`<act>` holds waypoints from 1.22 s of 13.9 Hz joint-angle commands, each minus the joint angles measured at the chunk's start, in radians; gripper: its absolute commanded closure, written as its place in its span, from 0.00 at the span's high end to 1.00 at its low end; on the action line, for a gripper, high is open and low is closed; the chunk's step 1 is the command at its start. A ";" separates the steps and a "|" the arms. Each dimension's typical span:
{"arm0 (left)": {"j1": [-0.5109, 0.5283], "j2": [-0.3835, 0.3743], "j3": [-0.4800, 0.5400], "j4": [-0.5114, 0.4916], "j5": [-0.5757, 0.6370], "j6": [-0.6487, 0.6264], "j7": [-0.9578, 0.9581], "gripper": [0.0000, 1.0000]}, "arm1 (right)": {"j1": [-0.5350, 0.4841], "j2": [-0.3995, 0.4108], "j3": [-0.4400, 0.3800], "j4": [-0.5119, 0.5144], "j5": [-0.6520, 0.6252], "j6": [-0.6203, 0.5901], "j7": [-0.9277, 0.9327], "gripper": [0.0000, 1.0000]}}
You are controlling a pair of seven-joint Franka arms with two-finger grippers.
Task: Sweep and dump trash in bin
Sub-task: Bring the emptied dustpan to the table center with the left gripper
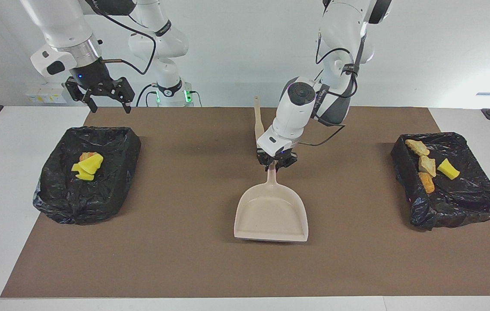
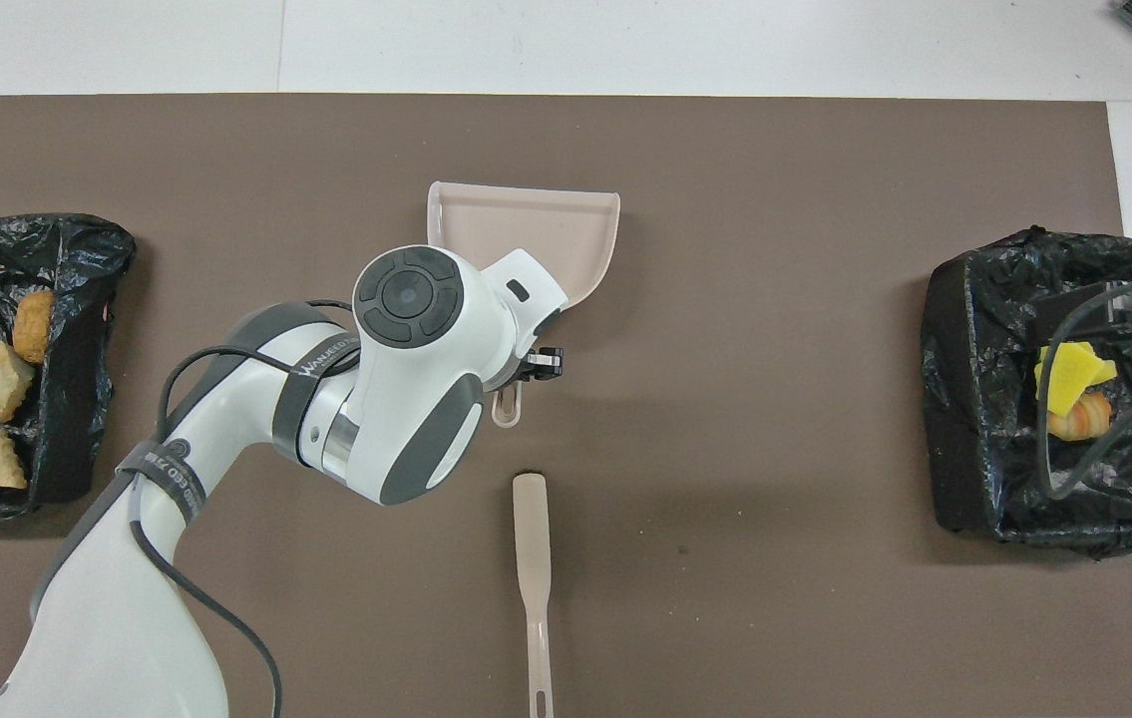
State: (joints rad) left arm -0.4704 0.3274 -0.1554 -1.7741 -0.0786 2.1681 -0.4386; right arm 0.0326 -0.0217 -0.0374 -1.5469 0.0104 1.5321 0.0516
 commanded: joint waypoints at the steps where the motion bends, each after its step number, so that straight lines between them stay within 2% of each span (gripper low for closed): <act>1: -0.043 0.007 0.019 -0.034 -0.036 0.053 -0.053 0.00 | -0.002 -0.017 -0.004 -0.024 0.014 0.016 0.013 1.00; 3: -0.044 0.030 0.019 -0.033 -0.043 0.072 -0.081 0.00 | -0.002 -0.017 -0.004 -0.024 0.014 0.016 0.013 1.00; 8: -0.039 0.030 0.019 -0.034 -0.044 0.078 -0.083 0.00 | -0.003 -0.017 -0.006 -0.024 0.014 0.016 0.013 1.00; 9: -0.031 0.032 0.019 -0.034 -0.047 0.075 -0.083 0.19 | -0.003 -0.017 -0.004 -0.024 0.014 0.016 0.013 1.00; 10: -0.030 0.032 0.019 -0.033 -0.075 0.061 -0.085 0.50 | -0.003 -0.017 -0.006 -0.024 0.014 0.016 0.013 1.00; 11: -0.030 0.029 0.020 -0.033 -0.082 0.046 -0.081 0.93 | -0.003 -0.017 -0.004 -0.024 0.014 0.016 0.013 1.00; 12: -0.025 0.025 0.020 -0.031 -0.082 0.027 -0.083 1.00 | -0.003 -0.017 -0.006 -0.024 0.014 0.016 0.013 1.00; 15: 0.002 0.016 0.023 -0.027 -0.082 -0.010 -0.083 1.00 | -0.003 -0.017 -0.006 -0.024 0.014 0.016 0.013 1.00; 17: 0.041 -0.033 0.030 -0.022 -0.082 -0.089 -0.085 1.00 | -0.003 -0.017 -0.004 -0.024 0.014 0.016 0.013 1.00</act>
State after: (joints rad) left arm -0.4675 0.3585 -0.1304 -1.7891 -0.1445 2.1611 -0.5209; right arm 0.0325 -0.0217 -0.0400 -1.5469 0.0104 1.5321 0.0516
